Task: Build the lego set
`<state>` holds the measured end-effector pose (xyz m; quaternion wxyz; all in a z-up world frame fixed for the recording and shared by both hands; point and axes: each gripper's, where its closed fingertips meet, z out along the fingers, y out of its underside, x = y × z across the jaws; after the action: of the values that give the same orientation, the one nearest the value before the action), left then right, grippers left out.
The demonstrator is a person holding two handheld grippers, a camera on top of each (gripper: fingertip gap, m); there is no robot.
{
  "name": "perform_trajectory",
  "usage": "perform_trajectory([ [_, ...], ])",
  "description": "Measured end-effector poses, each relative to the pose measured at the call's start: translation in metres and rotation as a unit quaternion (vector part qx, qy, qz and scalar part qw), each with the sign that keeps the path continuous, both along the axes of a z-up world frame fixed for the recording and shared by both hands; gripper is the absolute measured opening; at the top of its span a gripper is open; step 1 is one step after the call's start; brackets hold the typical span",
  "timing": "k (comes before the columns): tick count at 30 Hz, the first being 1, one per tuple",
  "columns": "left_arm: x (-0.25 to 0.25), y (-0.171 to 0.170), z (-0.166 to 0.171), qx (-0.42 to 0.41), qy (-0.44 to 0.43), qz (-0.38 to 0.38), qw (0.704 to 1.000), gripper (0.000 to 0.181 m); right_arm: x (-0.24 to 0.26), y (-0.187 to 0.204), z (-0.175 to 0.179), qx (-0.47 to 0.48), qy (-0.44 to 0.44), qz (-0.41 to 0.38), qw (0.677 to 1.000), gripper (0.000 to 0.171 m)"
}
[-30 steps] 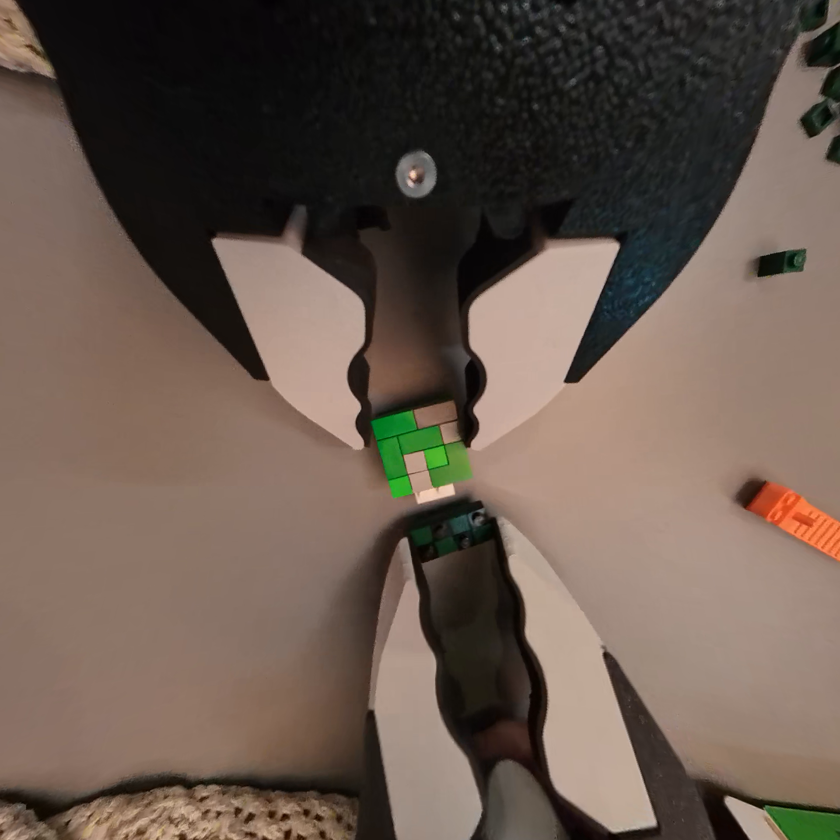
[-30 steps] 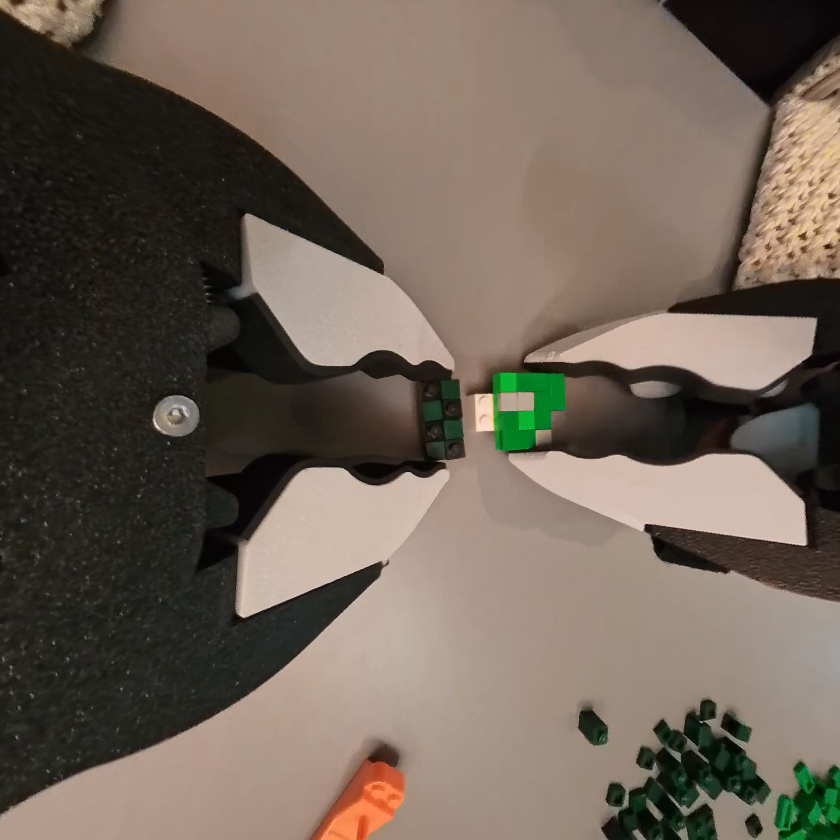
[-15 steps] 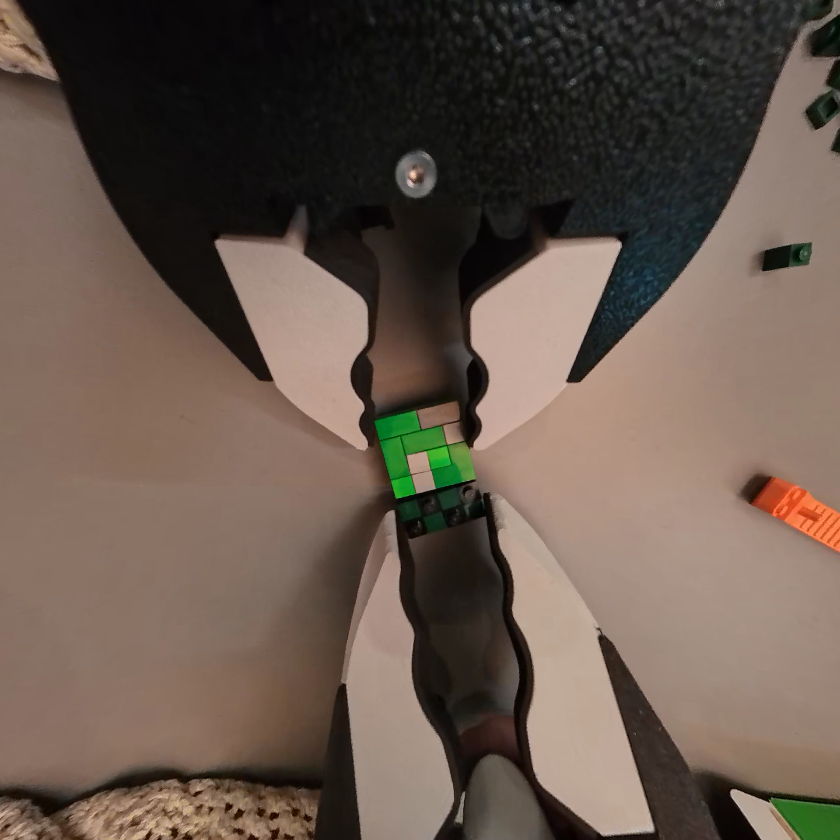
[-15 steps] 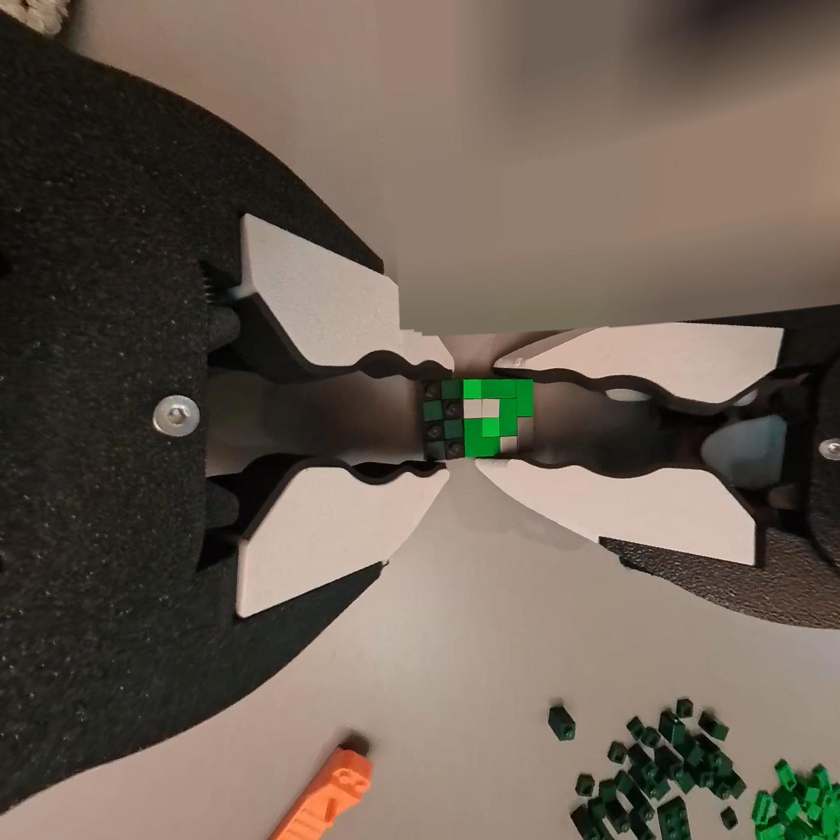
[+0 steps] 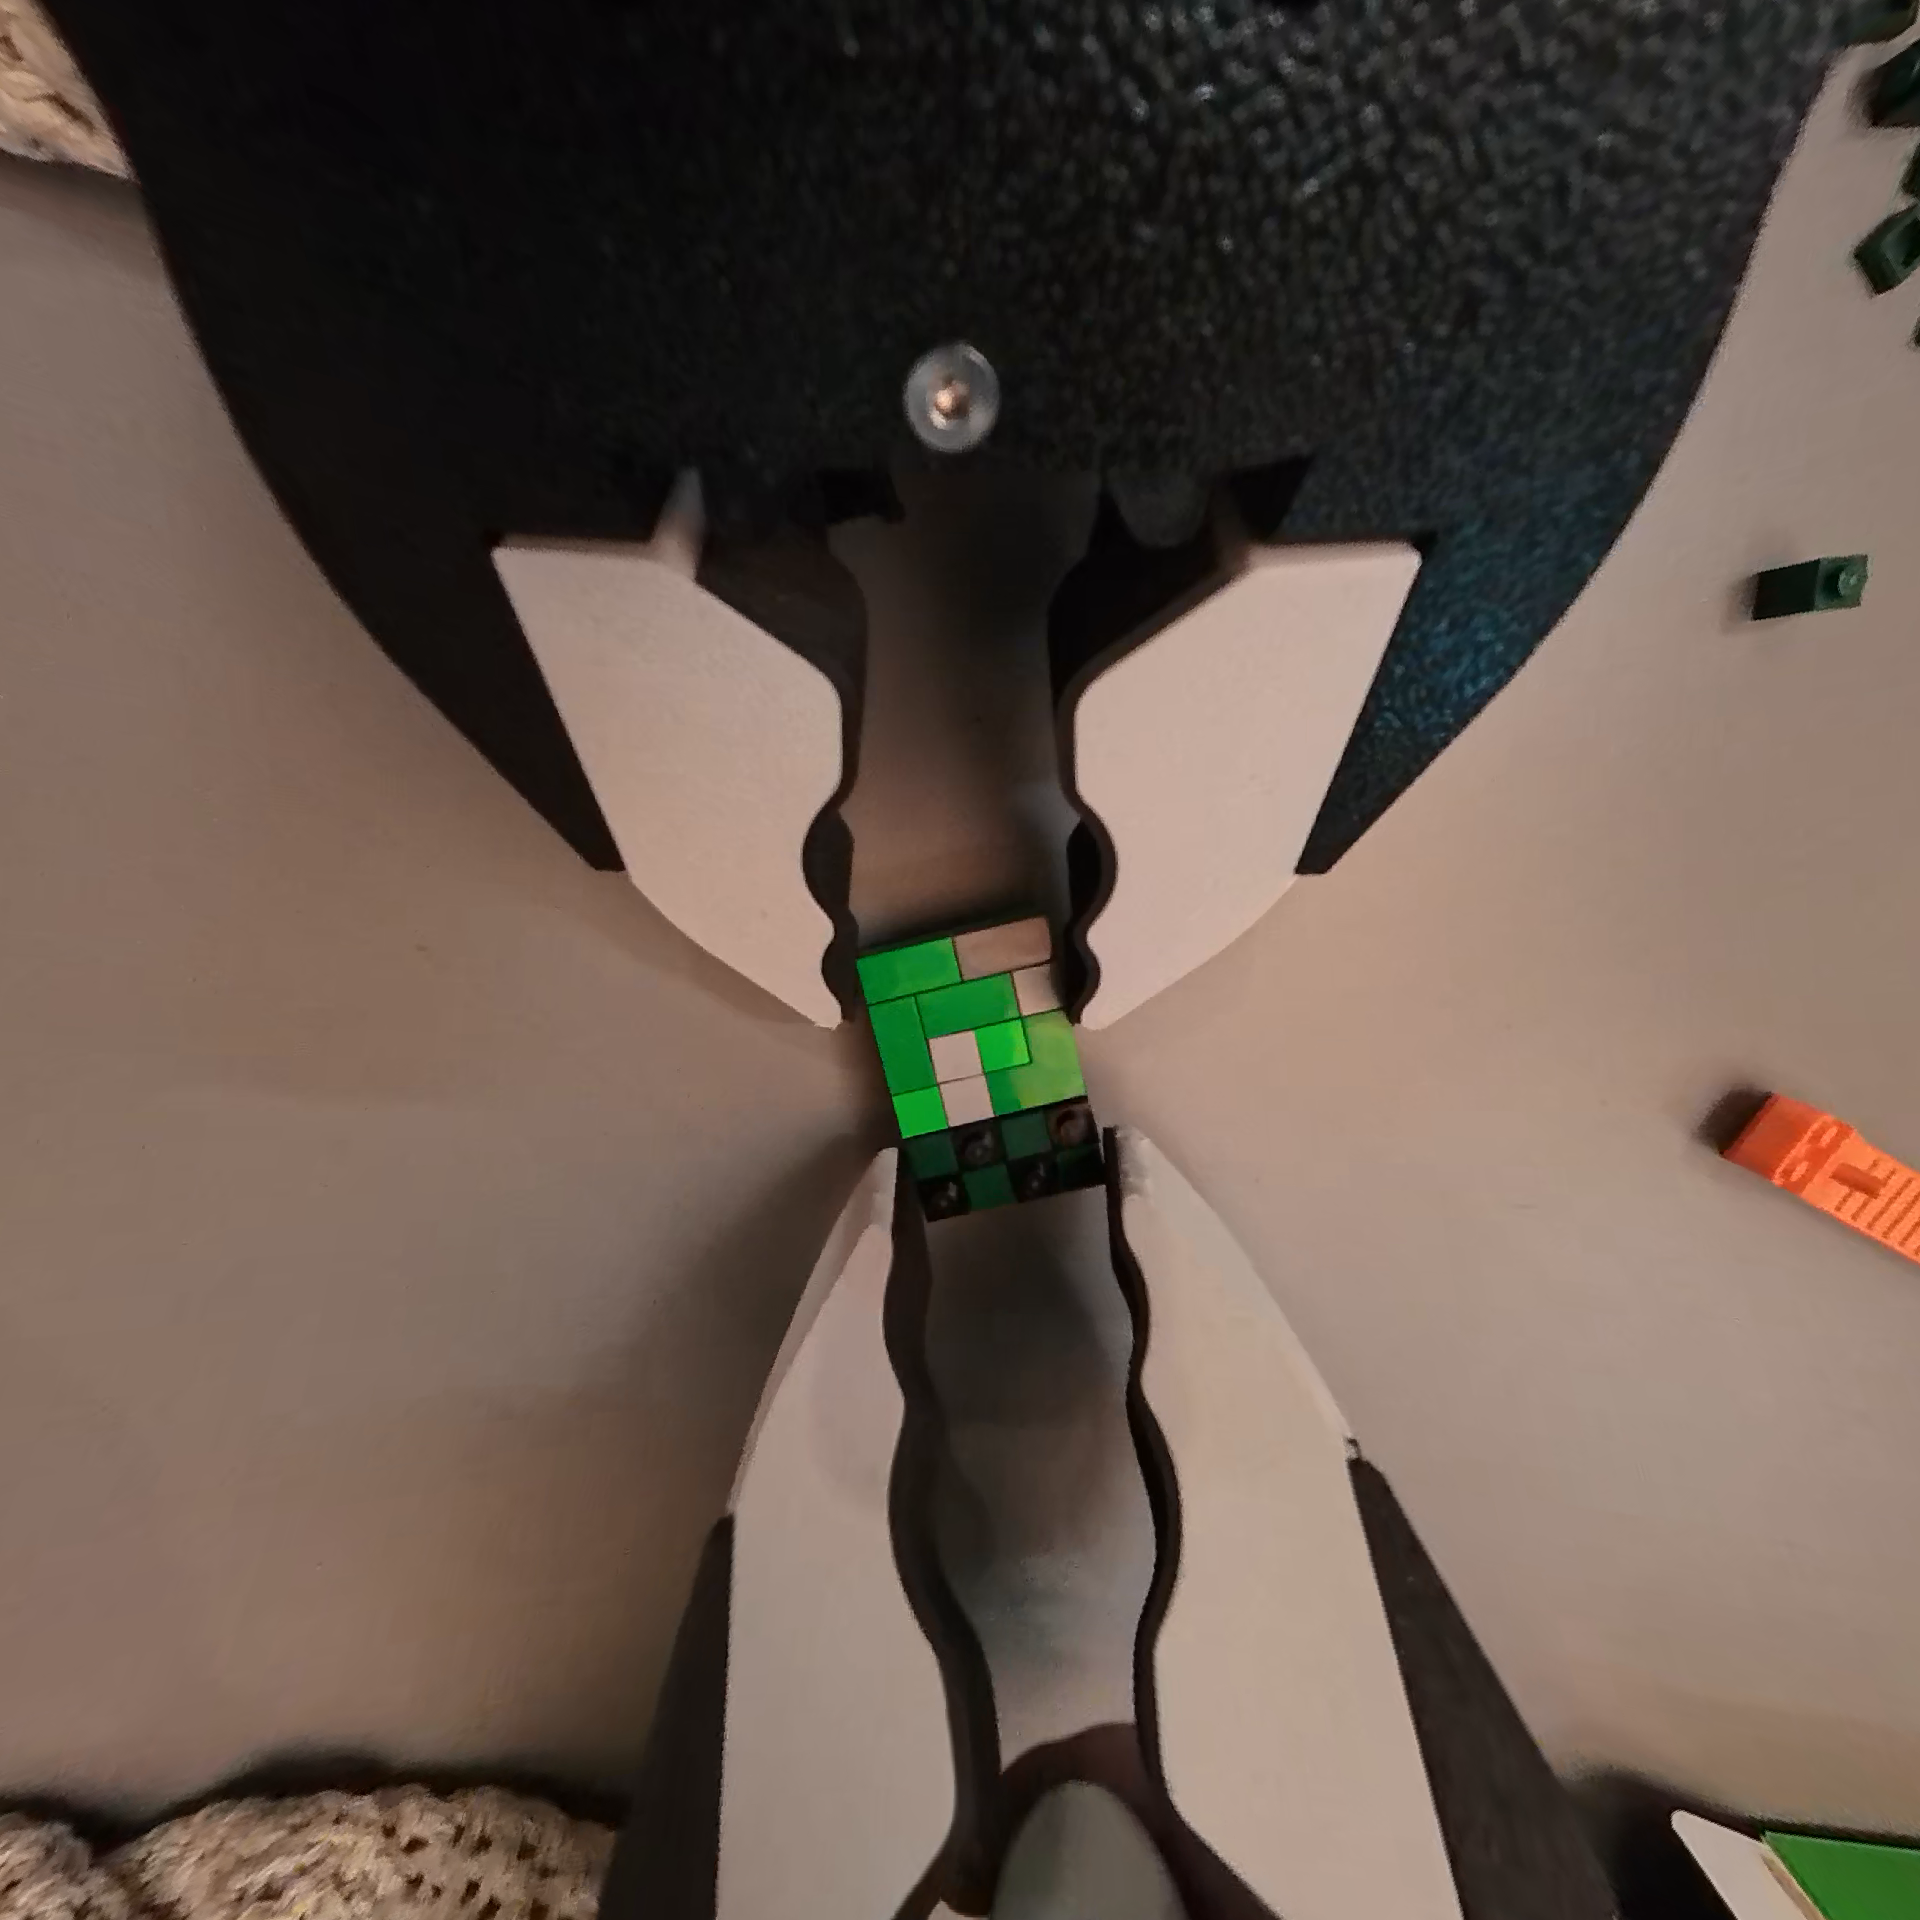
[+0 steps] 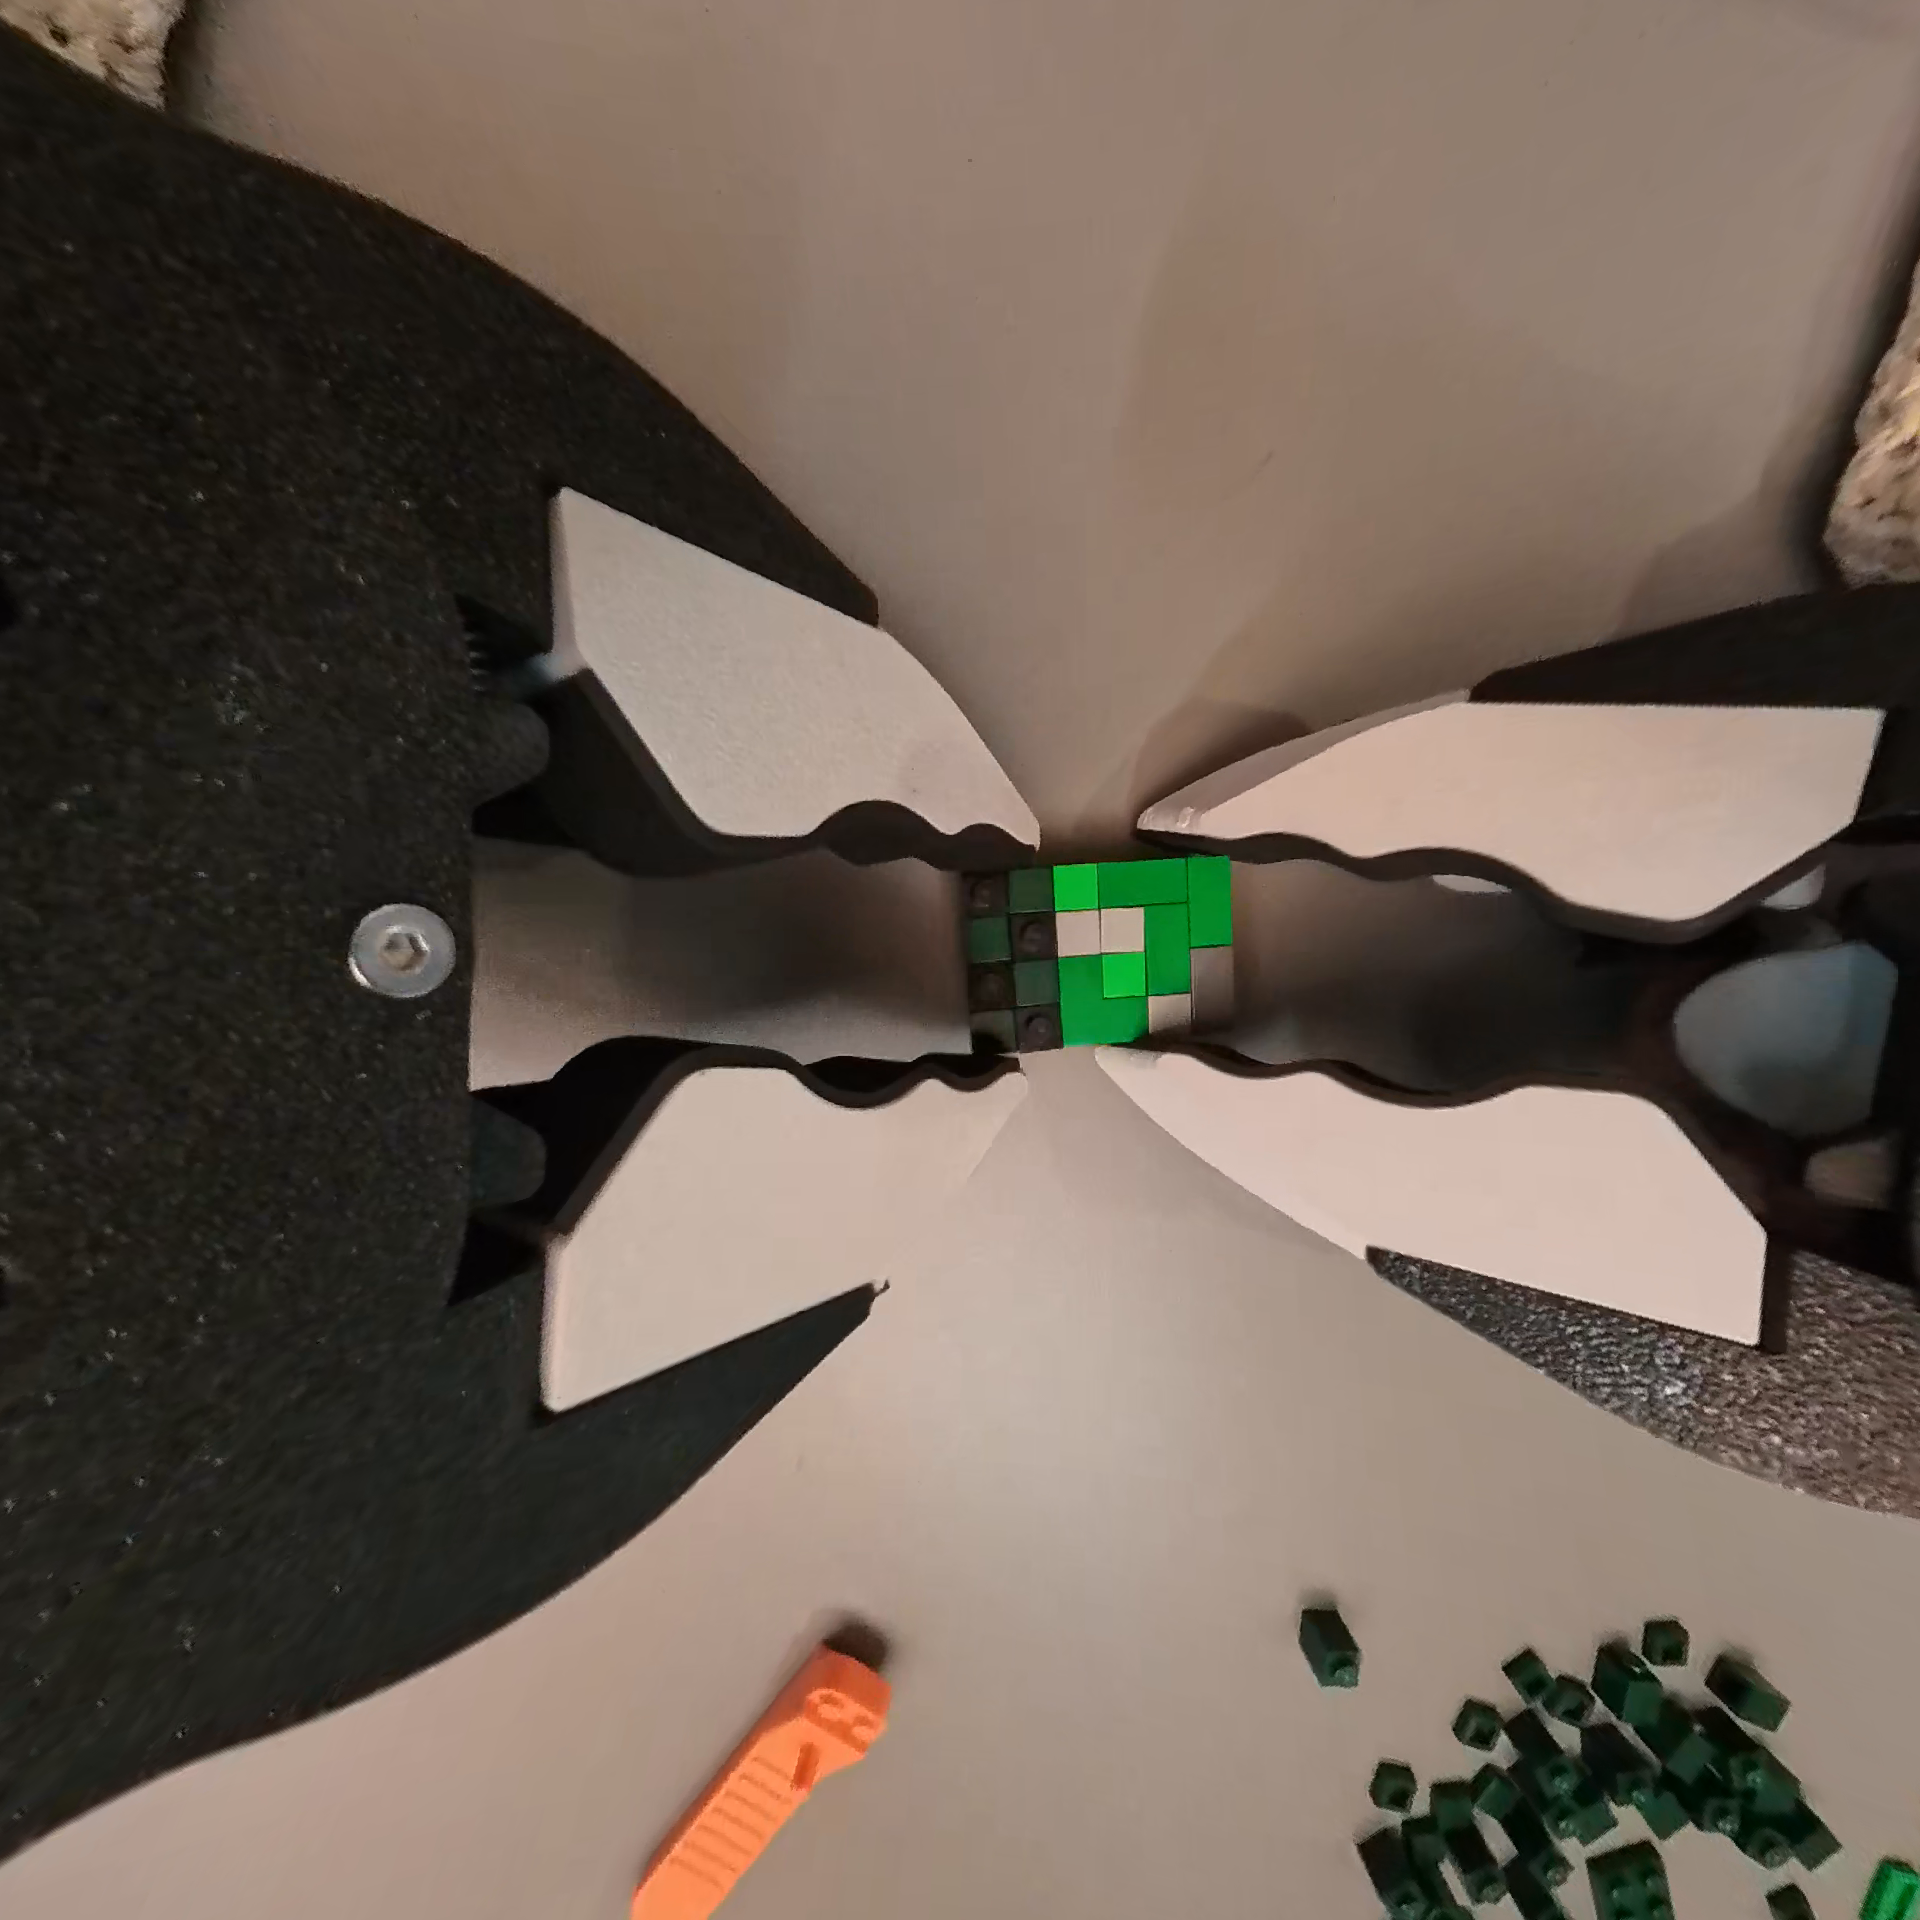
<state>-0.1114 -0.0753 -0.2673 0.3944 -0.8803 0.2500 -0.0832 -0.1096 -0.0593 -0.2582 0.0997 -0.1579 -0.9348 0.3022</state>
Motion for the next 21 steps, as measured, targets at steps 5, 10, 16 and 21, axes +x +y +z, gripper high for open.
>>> perform_trajectory([
  [5,0.0,0.0004,-0.0003,0.0,0.001,-0.001,1.0,0.037,0.001,0.0028,-0.0062,0.05,0.014,0.009,0.999,0.034],
  [10,0.0,0.0007,-0.0004,0.002,0.003,-0.003,1.0,0.037,0.0001,0.0014,-0.0044,0.023,-0.001,-0.001,1.0,0.034],
  [16,-0.0006,0.002,0.0004,0.013,0.018,-0.005,1.0,0.039,-0.0006,0.0026,-0.0042,0.025,0.0,-0.002,1.0,0.034],
  [21,-0.005,0.0056,0.0058,0.044,0.056,0.0,0.997,0.051,-0.0001,0.0012,-0.0029,0.016,-0.003,-0.001,1.0,0.034],
])
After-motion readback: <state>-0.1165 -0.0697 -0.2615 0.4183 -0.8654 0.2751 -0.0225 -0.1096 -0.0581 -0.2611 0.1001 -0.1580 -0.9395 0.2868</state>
